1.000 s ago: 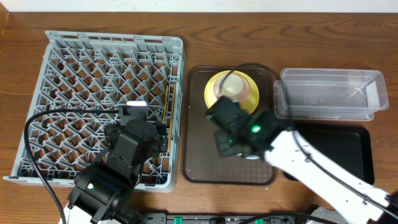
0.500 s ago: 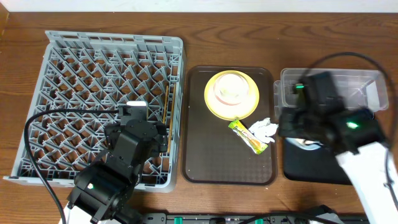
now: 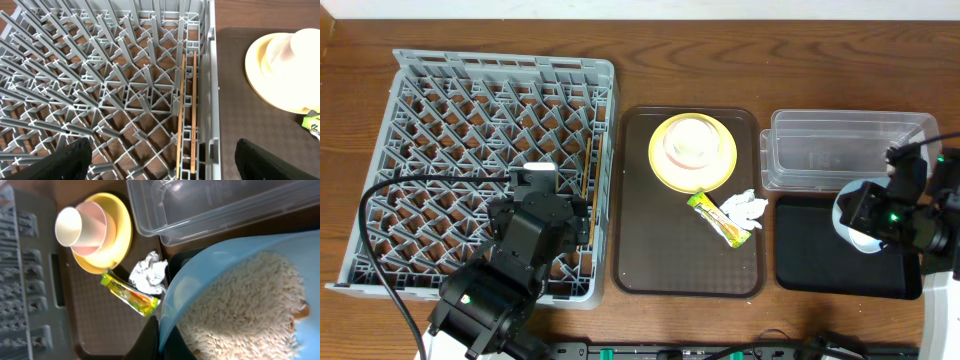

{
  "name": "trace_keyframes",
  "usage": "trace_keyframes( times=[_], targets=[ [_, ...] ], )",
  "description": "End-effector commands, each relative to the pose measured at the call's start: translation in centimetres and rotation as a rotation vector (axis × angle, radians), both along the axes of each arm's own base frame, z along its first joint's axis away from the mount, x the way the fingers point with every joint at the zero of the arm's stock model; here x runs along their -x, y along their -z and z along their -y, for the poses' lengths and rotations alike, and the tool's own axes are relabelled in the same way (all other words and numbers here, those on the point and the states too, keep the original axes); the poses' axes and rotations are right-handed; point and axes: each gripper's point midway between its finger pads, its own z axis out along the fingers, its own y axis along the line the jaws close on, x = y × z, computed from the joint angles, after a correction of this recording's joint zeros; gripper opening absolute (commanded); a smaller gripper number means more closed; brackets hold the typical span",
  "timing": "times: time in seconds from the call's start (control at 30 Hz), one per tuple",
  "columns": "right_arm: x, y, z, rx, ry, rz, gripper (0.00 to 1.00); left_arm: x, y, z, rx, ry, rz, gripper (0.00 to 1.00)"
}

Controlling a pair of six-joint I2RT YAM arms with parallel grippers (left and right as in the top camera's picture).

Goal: Sort waste into correct bins and load items into the dishwasher
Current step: 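Tip the blue bowl over the black tray to dump the rice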

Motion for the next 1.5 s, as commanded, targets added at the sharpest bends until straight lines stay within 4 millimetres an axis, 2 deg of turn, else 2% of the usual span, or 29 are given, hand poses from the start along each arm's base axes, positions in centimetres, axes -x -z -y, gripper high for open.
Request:
trace_keyframes(
  times=[0.0, 0.17, 0.3, 0.4, 0.6, 0.73, 0.9, 1.2, 1.3, 1.47],
  targets=[
    [0.0, 0.7, -1.1, -0.161, -0.072, 0.077, 0.01, 0.0, -0.2, 0.0, 0.003, -0.001, 0.002, 0.92],
    [-0.2, 2.2, -0.4, -0.358, -0.012, 0.170, 0.01, 0.0, -0.2, 0.0, 0.003, -0.001, 0.002, 0.92],
    [0.1, 3.5, 2.1, -0.414, 0.102, 0.223, 0.01, 0.0, -0.2, 0.0, 0.004, 0.000, 0.002, 0.92],
    [0.5, 3.6, 3.7, -0.468, 0.170, 0.294, 0.01, 0.0, -0.2, 0.0, 0.004, 0.000, 0.002, 0.92],
    [2.1, 4.8, 6.5, -0.542, 0.329, 0.389, 0.01, 0.0, -0.2, 0.0, 0.003, -0.001, 0.002, 0.92],
    [2.8, 4.7, 6.8, -0.587, 0.341, 0.497, 0.01, 0.0, -0.2, 0.0, 0.003, -0.001, 0.002, 0.92],
    [3.0, 5.3, 7.8, -0.573, 0.364, 0.527, 0.01, 0.0, -0.2, 0.0, 0.003, -0.001, 0.002, 0.92],
    [2.7, 4.7, 7.5, -0.662, 0.335, 0.579, 0.01, 0.0, -0.2, 0.0, 0.003, -0.001, 0.002, 0.92],
    [2.7, 5.1, 7.5, -0.690, 0.344, 0.571, 0.01, 0.0, -0.2, 0.0, 0.003, -0.001, 0.002, 0.92],
    [2.7, 4.0, 7.0, -0.731, 0.284, 0.689, 0.01, 0.0, -0.2, 0.0, 0.003, -0.001, 0.002, 0.92]
  ],
)
